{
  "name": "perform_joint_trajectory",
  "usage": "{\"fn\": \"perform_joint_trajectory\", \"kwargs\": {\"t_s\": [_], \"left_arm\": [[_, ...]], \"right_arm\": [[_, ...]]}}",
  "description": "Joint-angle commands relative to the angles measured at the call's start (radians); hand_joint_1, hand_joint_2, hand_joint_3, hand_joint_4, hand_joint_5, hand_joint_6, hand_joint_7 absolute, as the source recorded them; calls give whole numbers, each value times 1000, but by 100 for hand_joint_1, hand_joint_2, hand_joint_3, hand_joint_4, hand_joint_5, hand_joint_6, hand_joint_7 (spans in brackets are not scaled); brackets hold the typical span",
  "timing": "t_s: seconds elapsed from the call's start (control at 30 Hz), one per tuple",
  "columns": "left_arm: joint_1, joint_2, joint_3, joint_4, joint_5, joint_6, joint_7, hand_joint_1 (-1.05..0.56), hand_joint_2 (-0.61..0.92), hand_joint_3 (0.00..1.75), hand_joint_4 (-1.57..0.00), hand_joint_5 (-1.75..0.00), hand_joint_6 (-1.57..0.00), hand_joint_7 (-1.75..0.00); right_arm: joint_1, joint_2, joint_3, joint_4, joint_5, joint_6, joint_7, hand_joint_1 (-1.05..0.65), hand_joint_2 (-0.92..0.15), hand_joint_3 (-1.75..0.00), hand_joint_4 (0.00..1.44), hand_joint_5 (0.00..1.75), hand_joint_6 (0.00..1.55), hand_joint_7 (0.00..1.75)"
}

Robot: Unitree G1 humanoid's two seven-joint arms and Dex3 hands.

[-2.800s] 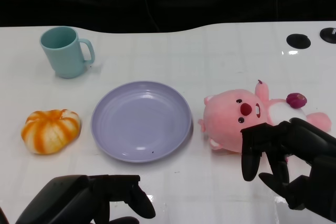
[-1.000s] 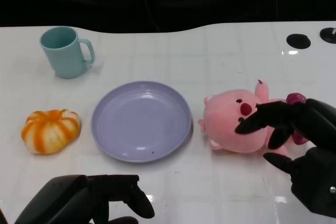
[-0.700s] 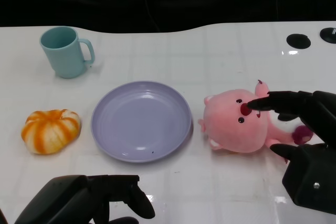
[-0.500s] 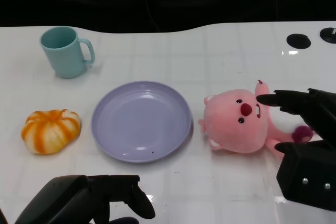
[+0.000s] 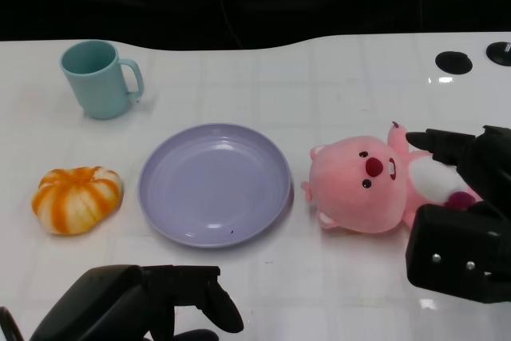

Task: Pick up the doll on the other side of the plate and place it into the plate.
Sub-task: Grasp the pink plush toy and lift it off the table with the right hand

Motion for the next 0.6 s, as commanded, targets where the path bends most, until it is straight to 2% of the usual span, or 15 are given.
{"fn": "perform_joint_trajectory", "kwargs": {"t_s": [0.03, 0.33, 0.6], "left_arm": [[-6, 0, -8, 13, 9, 6, 2, -21, 92, 38, -61, -171, -72, -90], [-19, 3, -9, 21, 12, 12, 0, -21, 92, 38, -59, -173, -71, -91], [-28, 6, -9, 38, 4, -1, 2, -20, 92, 37, -60, -171, -71, -91]], "right_arm": [[-32, 8, 17, 54, -17, 16, 13, -52, -88, -1, 10, 67, 32, 0], [-113, 36, 62, 236, -68, 6, -59, -60, -92, -2, 20, 68, 36, 2], [-132, 26, 89, 330, -107, -50, -133, -67, -92, -9, 28, 72, 46, 5]]}}
